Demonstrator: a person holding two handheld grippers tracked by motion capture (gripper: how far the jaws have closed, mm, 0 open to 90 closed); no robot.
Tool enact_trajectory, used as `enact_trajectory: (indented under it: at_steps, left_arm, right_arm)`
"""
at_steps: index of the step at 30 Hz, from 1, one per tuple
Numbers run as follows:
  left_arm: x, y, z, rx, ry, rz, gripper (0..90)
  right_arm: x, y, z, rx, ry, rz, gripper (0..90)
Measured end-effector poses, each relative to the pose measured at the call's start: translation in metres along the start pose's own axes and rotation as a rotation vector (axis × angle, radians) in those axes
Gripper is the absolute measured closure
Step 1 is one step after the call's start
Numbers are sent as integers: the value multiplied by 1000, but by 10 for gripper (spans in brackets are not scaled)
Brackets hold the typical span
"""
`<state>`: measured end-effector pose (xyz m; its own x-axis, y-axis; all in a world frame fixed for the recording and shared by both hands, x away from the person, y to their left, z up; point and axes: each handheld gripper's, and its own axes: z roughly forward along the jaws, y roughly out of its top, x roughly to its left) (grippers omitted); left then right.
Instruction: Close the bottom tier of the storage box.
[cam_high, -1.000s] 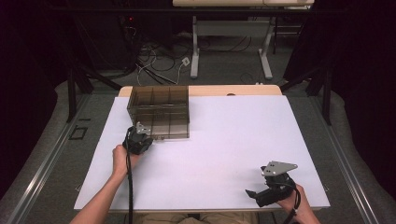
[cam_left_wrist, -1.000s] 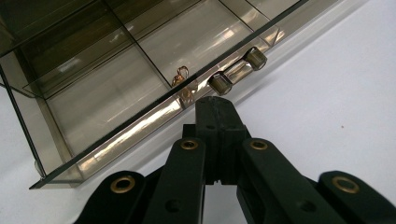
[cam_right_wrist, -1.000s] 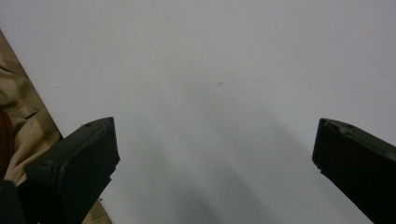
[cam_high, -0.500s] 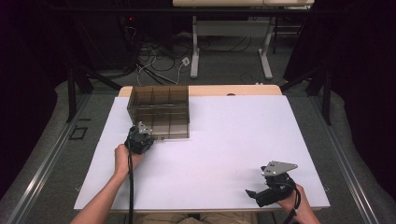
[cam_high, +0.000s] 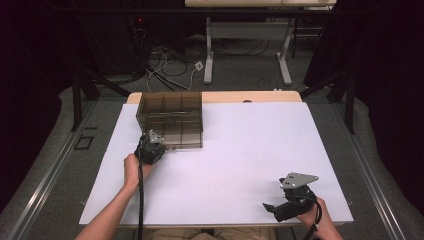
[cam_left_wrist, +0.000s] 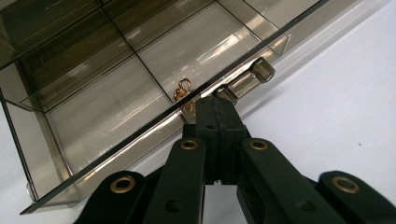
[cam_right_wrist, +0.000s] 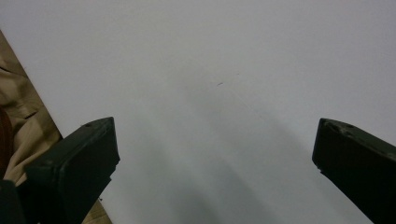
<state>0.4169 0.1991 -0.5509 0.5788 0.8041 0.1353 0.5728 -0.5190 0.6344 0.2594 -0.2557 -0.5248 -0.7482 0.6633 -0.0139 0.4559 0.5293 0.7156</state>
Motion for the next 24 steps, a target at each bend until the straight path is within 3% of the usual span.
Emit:
enact_trajectory:
  at_steps: [24]
  left_arm:
    - [4, 1, 7, -19, 50, -25, 900]
  right_arm:
    - [1, 0, 0, -3, -4, 4, 0]
